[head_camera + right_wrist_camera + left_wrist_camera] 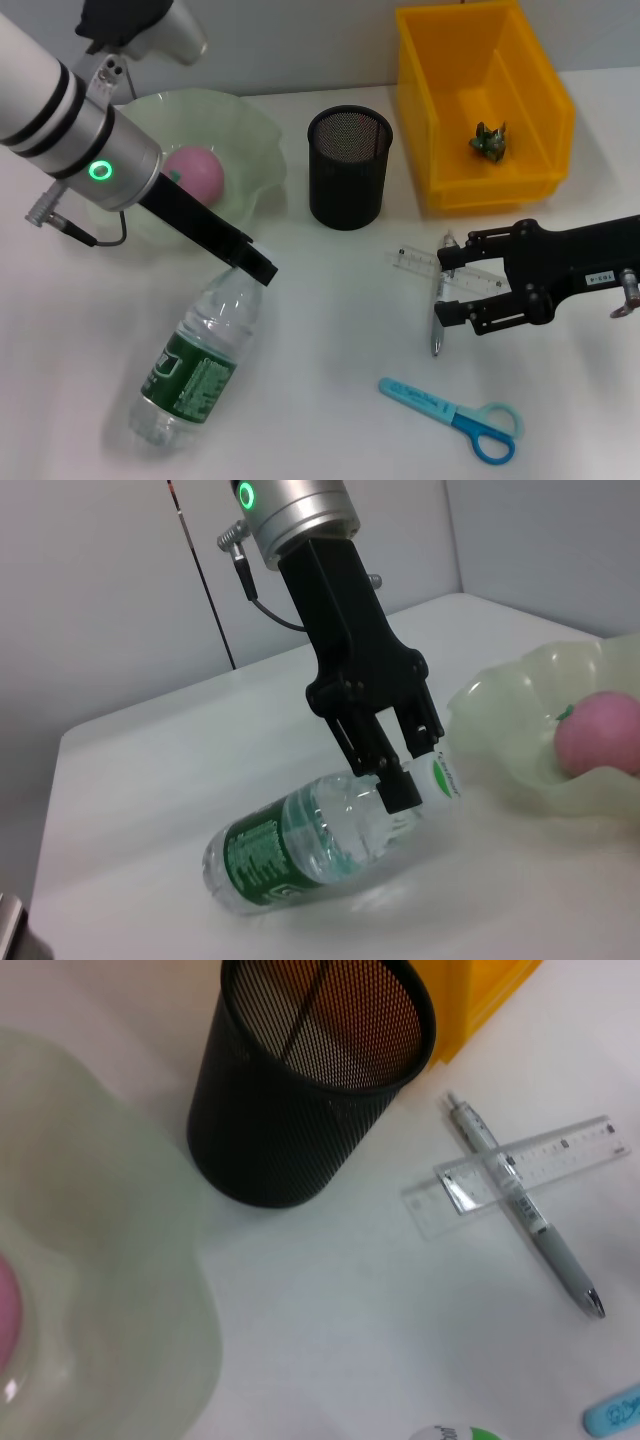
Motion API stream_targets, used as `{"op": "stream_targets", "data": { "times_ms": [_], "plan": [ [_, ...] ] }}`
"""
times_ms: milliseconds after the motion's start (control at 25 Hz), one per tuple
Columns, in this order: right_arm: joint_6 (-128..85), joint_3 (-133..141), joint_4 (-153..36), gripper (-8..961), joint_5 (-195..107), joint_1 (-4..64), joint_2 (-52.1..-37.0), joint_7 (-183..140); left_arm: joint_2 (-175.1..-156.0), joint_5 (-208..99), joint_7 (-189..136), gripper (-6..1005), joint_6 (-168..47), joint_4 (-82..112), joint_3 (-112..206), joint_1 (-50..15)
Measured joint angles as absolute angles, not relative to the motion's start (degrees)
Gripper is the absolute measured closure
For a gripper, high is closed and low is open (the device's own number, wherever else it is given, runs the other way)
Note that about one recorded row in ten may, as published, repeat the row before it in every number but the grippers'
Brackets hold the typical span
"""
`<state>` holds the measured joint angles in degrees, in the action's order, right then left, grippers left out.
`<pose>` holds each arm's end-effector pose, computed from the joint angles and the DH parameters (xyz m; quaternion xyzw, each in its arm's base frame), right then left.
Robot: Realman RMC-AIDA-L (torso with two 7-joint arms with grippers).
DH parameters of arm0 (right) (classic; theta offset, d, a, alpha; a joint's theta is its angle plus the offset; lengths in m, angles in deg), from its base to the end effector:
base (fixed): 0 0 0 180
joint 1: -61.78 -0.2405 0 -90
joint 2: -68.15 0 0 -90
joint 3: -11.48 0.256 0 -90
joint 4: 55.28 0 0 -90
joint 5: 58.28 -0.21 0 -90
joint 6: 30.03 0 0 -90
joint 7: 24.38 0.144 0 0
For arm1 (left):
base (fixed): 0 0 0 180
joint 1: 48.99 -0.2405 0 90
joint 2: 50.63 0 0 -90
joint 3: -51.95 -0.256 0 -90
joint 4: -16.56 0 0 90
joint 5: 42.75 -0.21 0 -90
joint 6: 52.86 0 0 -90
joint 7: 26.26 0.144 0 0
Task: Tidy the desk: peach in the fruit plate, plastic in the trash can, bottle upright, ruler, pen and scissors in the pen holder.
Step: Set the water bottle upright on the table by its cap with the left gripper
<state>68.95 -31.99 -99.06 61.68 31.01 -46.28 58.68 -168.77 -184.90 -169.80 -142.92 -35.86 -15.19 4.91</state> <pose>0.2614 0.3225 0.0330 -0.9690 0.1724 0.1674 0.0579 -0.1342 0.3940 -0.0217 -0.9220 -0.3595 0.1260 0.0692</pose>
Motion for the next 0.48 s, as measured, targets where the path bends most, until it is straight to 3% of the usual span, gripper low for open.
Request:
{"op": "stream_targets", "data": {
  "times_ms": [480],
  "plan": [
    [69.4,-30.2,-99.6,182,61.5,30.8,-46.36,58.6,-168.24,-185.0,-169.6,564,-146.6,-41.0,-12.1,3.4]
  ]
}}
